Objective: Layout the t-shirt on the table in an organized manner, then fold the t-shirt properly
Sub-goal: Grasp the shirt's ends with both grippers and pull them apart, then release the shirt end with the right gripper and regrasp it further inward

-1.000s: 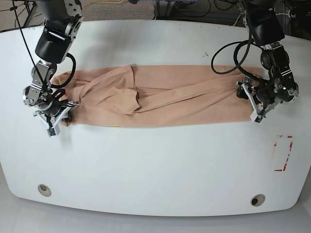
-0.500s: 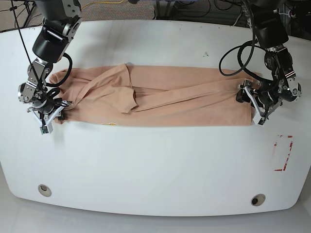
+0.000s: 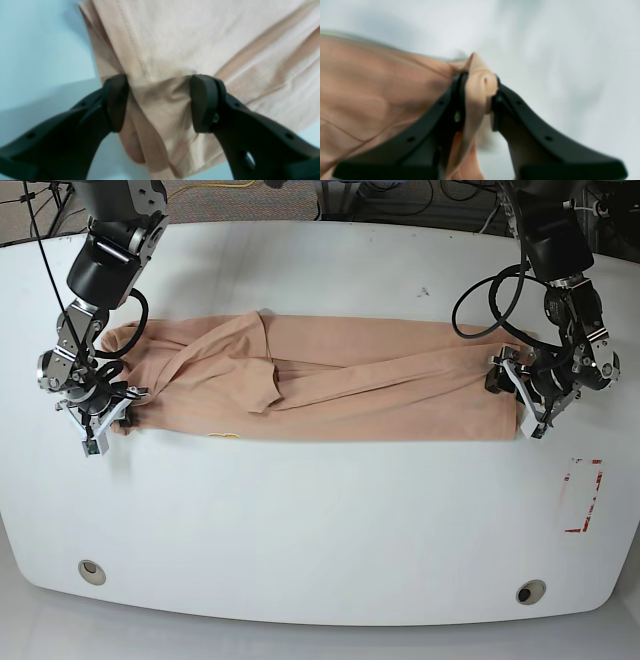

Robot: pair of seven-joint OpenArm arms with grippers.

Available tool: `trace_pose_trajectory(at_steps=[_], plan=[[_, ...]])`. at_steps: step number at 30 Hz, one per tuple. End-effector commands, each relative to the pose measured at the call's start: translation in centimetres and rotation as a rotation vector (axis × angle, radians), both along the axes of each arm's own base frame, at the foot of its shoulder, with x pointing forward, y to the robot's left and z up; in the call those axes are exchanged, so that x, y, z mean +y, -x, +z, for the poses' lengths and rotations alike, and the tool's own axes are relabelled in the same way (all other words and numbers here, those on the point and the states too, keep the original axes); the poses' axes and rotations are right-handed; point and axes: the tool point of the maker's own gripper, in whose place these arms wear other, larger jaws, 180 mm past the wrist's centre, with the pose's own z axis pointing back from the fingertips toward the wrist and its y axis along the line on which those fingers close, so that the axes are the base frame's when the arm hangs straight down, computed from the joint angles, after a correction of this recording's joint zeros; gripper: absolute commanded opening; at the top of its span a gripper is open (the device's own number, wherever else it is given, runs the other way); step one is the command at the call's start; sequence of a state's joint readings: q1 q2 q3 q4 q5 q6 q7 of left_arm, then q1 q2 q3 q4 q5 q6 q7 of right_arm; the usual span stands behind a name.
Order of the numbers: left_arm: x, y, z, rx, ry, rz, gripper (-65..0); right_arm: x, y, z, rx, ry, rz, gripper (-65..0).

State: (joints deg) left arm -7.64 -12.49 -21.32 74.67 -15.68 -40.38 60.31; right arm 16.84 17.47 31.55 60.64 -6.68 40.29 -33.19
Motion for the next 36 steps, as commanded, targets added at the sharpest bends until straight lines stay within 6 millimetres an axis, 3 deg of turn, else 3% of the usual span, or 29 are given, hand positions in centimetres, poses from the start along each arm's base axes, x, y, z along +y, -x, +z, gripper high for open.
trace_pose_trajectory(at_steps=[1, 5, 9, 12, 15, 23, 36], plan=[[1.0, 1.7, -1.2, 0.09, -0.055, 0.002, -27.8, -1.3, -1.5, 2.4, -0.07, 0.023, -0.014, -54.5], [1.6, 1.7, -1.1, 0.089, -0.066, 0.005, -27.8, -1.5, -1.5, 2.4, -0.071, 0.023, -0.018, -47.6], [1.9, 1.7, -1.0, 0.09, -0.071, 0.006, -27.8, -2.6, -1.1, 2.7, -0.091, 0.003, -0.069, -30.8], [2.0, 1.7, -1.0, 0.09, -0.072, 0.006, -27.8, -3.6, -0.8, 3.0, -0.108, -0.009, -0.11, -24.1], [2.1, 1.7, -0.9, 0.09, -0.075, 0.006, -27.8, -4.5, -0.5, 3.2, -0.121, -0.019, -0.145, -25.0], [2.2, 1.7, -0.9, 0.09, -0.077, 0.007, -27.8, -7.2, 0.0, 4.7, -0.184, -0.053, -0.257, -34.9], [2.2, 1.7, -0.9, 0.09, -0.077, 0.007, -27.8, -9.3, 0.0, 6.5, -0.237, -0.058, -0.324, -34.4]])
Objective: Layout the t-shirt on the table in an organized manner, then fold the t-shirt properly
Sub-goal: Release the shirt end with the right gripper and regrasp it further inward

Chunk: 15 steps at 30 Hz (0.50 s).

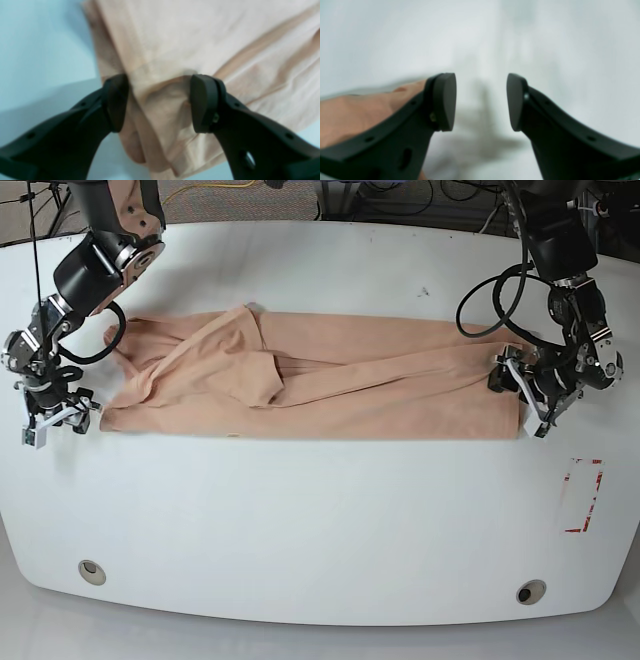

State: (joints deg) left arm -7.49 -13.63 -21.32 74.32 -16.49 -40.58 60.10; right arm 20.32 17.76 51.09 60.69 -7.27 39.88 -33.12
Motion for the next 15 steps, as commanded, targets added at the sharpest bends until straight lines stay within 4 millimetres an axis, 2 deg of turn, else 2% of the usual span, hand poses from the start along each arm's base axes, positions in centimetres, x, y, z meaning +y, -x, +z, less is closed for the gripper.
trace_pose_trajectory(at_steps=[1, 8, 12, 15], plan=[[1.5, 1.6, -1.1, 0.092, -0.074, 0.005, -27.8, -1.8, -1.1, 3.3, -0.08, 0.05, -0.014, -34.4], [1.5, 1.5, -0.9, 0.087, -0.074, 0.005, -27.8, -1.3, -1.1, 5.3, -0.098, 0.101, -0.012, -34.4], [1.5, 1.5, -0.9, 0.087, -0.074, 0.005, -27.8, -0.8, -0.1, 6.1, -0.046, 0.144, -0.011, -34.4], [1.6, 1.5, -0.8, 0.086, -0.075, 0.006, -27.8, 0.8, 0.3, 6.8, -0.023, 0.154, -0.01, -34.7]])
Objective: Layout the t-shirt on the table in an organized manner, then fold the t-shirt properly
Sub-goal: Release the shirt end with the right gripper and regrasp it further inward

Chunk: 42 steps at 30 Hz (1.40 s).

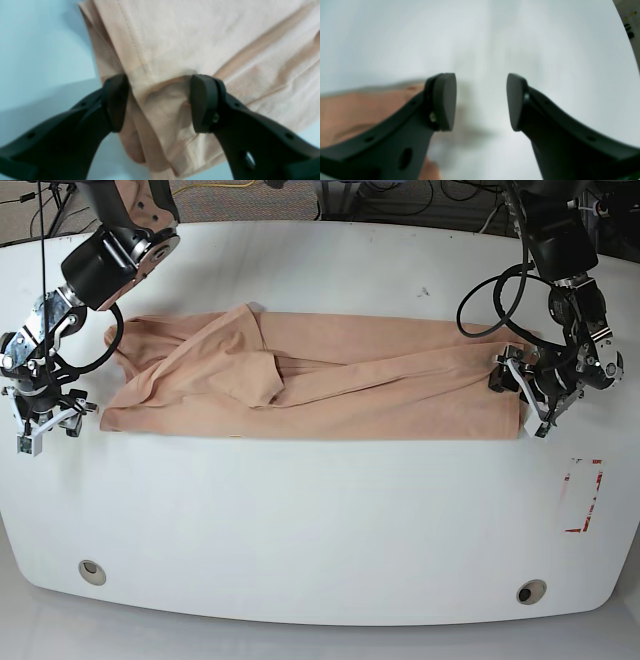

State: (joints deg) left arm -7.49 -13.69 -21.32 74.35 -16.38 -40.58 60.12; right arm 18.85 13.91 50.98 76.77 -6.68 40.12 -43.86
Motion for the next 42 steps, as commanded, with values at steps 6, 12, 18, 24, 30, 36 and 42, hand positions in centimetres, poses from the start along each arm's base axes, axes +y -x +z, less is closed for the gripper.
trace_pose_trajectory(at_steps=[6, 12, 18, 24, 30, 36, 42], plan=[[1.4, 1.2, -0.7, 0.08, -0.07, 0.006, -27.8, 4.0, -0.3, 3.3, -0.003, 0.039, 0.016, -35.0], [1.4, 1.2, -0.6, 0.079, -0.07, 0.006, -27.8, 9.0, -0.1, 1.3, 0.065, 0.018, 0.111, -35.2], [1.4, 1.1, -0.7, 0.077, -0.068, 0.006, -27.8, 13.2, -0.3, -1.1, 0.087, -0.025, 0.203, -35.2], [1.3, 1.2, -0.7, 0.079, -0.066, 0.006, -27.8, 15.0, -0.5, -3.4, 0.106, -0.061, 0.257, -35.2], [1.3, 1.1, -0.7, 0.077, -0.067, 0.006, -27.8, 12.1, 0.9, -4.0, 0.133, -0.042, 0.205, -35.2], [1.3, 1.2, -0.7, 0.079, -0.066, 0.006, -27.8, 8.5, 2.8, -3.9, 0.17, 0.021, 0.171, -35.2], [1.3, 1.1, -0.7, 0.077, -0.066, 0.006, -27.8, 5.5, 4.6, -3.1, 0.181, 0.072, 0.12, -35.2]])
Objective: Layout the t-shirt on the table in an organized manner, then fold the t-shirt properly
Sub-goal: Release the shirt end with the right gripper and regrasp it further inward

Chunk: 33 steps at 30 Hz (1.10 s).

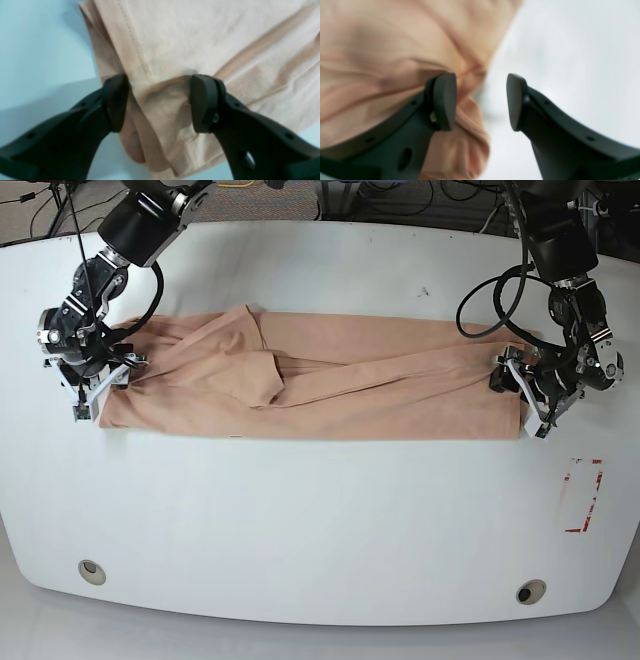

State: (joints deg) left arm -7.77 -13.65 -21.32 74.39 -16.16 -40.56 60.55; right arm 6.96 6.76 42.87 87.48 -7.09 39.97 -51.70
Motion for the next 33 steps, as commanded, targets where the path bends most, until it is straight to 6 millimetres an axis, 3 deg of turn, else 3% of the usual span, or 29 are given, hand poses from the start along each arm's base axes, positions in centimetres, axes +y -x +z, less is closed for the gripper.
trace_pose_trajectory(at_steps=[1, 10, 14, 17, 23, 27, 30, 33], plan=[[1.2, 1.2, -0.8, 0.075, -0.06, 0.007, -27.8, -1.7, -0.3, 2.4, -0.067, 0.046, -0.019, -35.2], [1.3, 1.1, -0.7, 0.071, -0.061, 0.007, -27.8, -2.1, 0.2, 5.3, -0.11, 0.126, -0.019, -35.2], [1.2, 0.9, -0.6, 0.067, -0.061, 0.006, -27.8, -0.9, 0.3, 6.2, -0.105, 0.128, -0.027, -35.2], [1.3, 0.4, -0.1, 0.055, -0.062, 0.007, -27.8, 0.7, -0.8, 7.1, -0.127, 0.116, -0.014, -35.2], [1.2, 0.0, 0.2, 0.045, -0.061, 0.007, -27.8, 5.2, -2.4, 6.2, -0.113, 0.054, 0.066, -35.2], [1.2, -0.2, 0.3, 0.04, -0.061, 0.007, -27.8, 7.8, -2.8, 4.3, -0.083, -0.011, 0.106, -36.1], [1.2, -0.2, 0.3, 0.041, -0.06, 0.007, -27.8, 8.5, -2.9, 2.7, -0.063, -0.052, 0.116, -41.7], [1.1, -0.3, 0.4, 0.04, -0.059, 0.007, -27.8, 9.4, -3.2, 0.8, -0.065, -0.106, 0.127, -52.0]])
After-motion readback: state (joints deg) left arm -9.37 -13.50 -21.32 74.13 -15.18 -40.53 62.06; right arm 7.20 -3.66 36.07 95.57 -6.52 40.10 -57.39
